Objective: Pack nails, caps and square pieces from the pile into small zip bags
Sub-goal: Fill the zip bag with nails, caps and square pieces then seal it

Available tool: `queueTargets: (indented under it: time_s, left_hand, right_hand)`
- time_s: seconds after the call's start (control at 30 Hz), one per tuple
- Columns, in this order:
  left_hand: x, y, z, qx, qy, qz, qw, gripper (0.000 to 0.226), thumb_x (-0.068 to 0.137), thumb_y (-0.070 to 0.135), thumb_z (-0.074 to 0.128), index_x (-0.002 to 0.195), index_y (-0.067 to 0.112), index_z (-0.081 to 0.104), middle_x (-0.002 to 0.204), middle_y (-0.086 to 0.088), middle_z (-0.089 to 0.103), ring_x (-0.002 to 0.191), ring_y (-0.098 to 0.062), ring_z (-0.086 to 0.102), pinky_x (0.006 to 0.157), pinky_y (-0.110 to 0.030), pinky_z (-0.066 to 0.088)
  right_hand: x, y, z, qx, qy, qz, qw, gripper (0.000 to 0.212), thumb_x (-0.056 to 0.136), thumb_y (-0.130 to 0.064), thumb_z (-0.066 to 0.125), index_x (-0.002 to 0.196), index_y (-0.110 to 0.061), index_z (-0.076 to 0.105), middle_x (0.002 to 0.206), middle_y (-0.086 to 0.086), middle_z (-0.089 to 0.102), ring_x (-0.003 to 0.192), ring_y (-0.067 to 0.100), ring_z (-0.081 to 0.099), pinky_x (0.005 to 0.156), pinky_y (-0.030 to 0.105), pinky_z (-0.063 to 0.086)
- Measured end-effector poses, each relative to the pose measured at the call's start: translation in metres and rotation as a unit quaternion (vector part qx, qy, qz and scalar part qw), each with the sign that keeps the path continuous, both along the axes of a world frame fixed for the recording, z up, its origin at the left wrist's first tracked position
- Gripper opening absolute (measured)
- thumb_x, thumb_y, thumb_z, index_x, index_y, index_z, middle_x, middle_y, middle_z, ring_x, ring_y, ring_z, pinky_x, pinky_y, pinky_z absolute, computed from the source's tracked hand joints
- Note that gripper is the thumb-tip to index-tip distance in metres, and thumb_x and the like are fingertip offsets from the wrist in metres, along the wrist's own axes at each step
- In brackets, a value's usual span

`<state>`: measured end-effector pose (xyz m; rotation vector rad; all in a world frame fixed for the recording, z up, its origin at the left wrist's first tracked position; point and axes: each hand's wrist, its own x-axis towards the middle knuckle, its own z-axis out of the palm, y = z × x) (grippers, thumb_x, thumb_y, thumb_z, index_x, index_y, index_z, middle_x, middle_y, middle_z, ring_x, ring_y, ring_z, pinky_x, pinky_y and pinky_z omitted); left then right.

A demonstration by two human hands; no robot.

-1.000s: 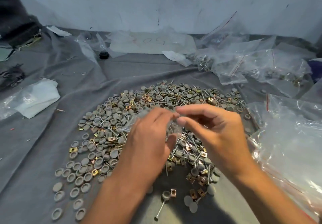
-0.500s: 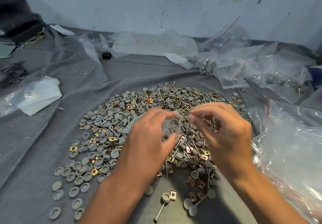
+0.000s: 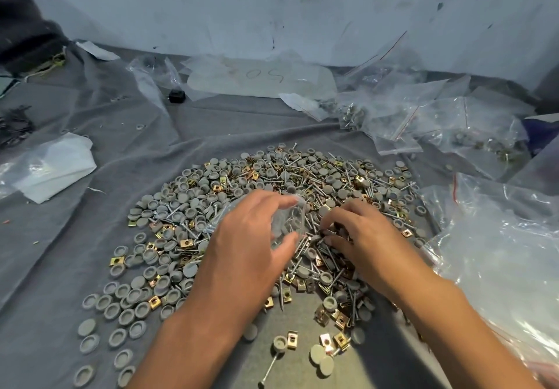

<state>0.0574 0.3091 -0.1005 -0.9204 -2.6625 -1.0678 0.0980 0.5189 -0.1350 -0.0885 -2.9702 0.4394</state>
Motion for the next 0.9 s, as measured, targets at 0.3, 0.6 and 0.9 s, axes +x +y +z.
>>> queueTargets:
  time_s: [0.3, 0.6, 0.9]
  left_hand:
    - [-0.002, 0.0, -0.003, -0.013, 0.002, 0.001, 1.0, 0.048, 0.085, 0.038, 0.068, 0.131, 0.034, 0.055, 0.12, 0.027, 0.053, 0.09, 0.022, 0.047, 0.083, 0.004, 0.039]
    - [-0.002, 0.001, -0.002, -0.013, -0.003, 0.004, 1.0, 0.049, 0.083, 0.04, 0.065, 0.13, 0.033, 0.056, 0.117, 0.03, 0.049, 0.092, 0.024, 0.044, 0.085, 0.006, 0.034]
    - [-0.001, 0.002, -0.001, -0.007, -0.003, 0.005, 1.0, 0.048, 0.083, 0.03, 0.073, 0.129, 0.029, 0.059, 0.113, 0.027, 0.049, 0.094, 0.025, 0.044, 0.086, 0.007, 0.03]
  right_hand:
    - [-0.008, 0.003, -0.007, -0.089, -0.021, -0.005, 0.996, 0.023, 0.092, -0.034, 0.067, 0.095, -0.038, 0.044, 0.095, -0.02, 0.055, 0.087, -0.001, 0.053, 0.072, 0.019, 0.047]
    - [0.008, -0.019, 0.03, -0.358, 0.055, 0.038, 0.931, 0.015, 0.096, -0.031, 0.064, 0.105, -0.043, 0.065, 0.099, -0.012, 0.07, 0.085, 0.008, 0.066, 0.073, 0.023, 0.056]
    - [0.012, -0.035, 0.034, -0.253, 0.143, 0.044, 0.956, 0.025, 0.096, -0.025, 0.062, 0.118, -0.031, 0.072, 0.105, -0.02, 0.068, 0.098, -0.003, 0.065, 0.079, 0.011, 0.049]
